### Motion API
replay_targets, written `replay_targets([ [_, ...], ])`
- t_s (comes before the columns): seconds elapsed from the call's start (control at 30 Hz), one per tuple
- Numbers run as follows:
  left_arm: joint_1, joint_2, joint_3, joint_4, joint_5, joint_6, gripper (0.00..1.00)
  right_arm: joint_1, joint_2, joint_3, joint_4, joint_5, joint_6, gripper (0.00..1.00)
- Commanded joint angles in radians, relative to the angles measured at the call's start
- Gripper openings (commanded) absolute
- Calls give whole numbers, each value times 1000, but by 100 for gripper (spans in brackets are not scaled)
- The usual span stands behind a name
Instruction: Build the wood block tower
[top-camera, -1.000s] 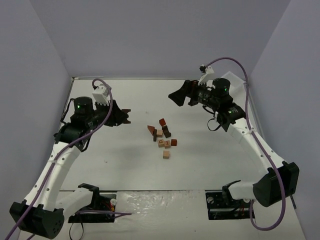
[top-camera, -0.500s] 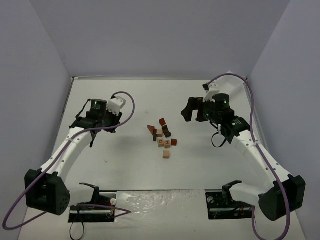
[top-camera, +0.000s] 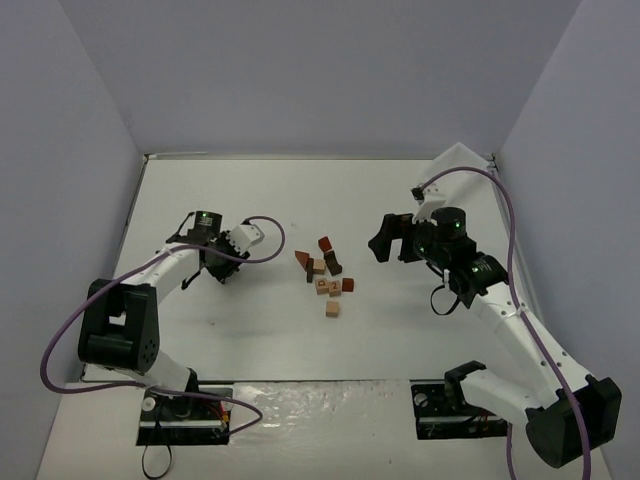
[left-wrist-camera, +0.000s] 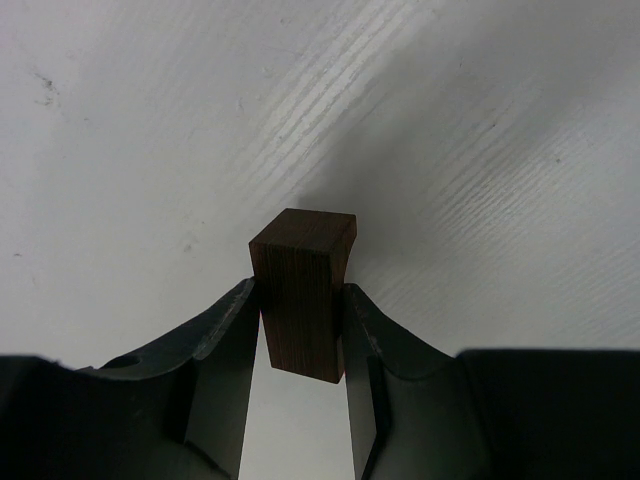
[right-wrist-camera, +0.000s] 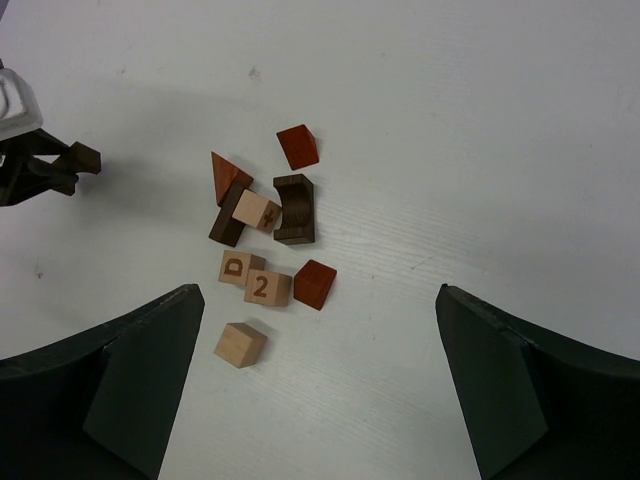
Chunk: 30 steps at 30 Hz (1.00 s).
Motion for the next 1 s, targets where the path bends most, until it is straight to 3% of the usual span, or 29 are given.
replay_targets([
  [0.0, 4, 27, 45, 50, 18, 61, 0, 1, -10, -2, 48, -17, -6, 100],
  [0.2, 3, 42, 39, 63, 3, 69, 5, 1, 14, 4, 49, -22, -13, 100],
  [0.47, 1, 40, 35, 68, 7, 54, 28, 1, 27, 12, 50, -23, -17, 100],
  [0.8, -16, 38, 45, 59, -19, 27, 64, 3, 27, 7, 49, -37, -14, 100],
  [0.97, -26, 2, 108, 19, -33, -14, 70, 4, 55, 11, 46, -54, 1, 99],
])
